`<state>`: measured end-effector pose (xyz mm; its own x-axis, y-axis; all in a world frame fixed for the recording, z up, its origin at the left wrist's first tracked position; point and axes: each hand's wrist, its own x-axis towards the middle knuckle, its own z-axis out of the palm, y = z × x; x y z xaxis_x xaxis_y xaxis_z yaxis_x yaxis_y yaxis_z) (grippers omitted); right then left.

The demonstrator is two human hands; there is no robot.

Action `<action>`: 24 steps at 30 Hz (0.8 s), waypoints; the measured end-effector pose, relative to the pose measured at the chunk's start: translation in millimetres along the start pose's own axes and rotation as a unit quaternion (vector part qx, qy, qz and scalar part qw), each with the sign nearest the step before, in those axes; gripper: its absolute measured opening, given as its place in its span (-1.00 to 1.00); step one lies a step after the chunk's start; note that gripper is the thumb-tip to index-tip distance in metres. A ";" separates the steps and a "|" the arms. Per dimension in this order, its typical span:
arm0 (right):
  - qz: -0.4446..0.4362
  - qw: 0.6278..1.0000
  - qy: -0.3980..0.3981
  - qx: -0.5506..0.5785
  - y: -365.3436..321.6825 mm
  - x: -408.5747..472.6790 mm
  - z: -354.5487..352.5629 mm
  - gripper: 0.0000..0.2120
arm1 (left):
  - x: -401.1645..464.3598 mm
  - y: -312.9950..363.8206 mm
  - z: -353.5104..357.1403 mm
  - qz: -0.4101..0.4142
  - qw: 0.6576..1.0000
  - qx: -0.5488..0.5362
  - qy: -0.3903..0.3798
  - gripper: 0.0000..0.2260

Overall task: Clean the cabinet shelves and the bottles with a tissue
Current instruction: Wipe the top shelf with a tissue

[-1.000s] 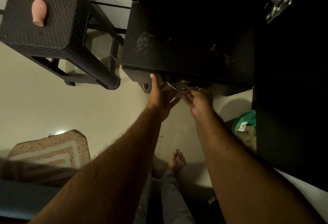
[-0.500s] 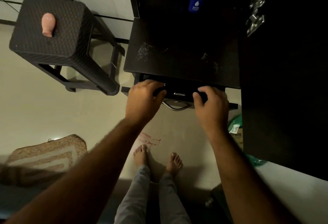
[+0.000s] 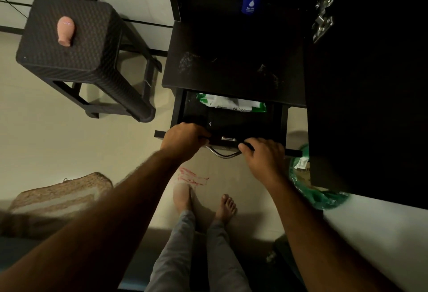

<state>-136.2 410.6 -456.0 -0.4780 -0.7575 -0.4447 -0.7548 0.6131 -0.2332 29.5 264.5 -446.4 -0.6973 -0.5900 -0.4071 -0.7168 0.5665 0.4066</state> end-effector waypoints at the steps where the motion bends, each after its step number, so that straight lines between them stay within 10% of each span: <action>1: -0.002 1.000 0.004 -0.002 0.8 -6.5 3.3 -0.60 | -3.3 -0.1 1.0 0.000 1.000 0.000 -0.017 -0.76; 19: 0.056 0.977 -0.092 0.187 2.5 -50.3 14.7 -0.71 | -41.5 -4.6 16.6 -0.013 0.982 -0.026 -0.185 -0.74; 24: 0.058 0.967 -0.012 0.247 -10.3 -19.6 13.4 -0.78 | -35.2 -6.7 20.7 -0.029 0.988 -0.137 -0.071 -0.80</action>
<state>-113.0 422.1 -456.4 -0.5318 -0.6752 -0.5111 -0.3873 0.7306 -0.5623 58.7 293.4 -451.7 -0.6634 -0.5199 -0.5383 -0.7395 0.3452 0.5779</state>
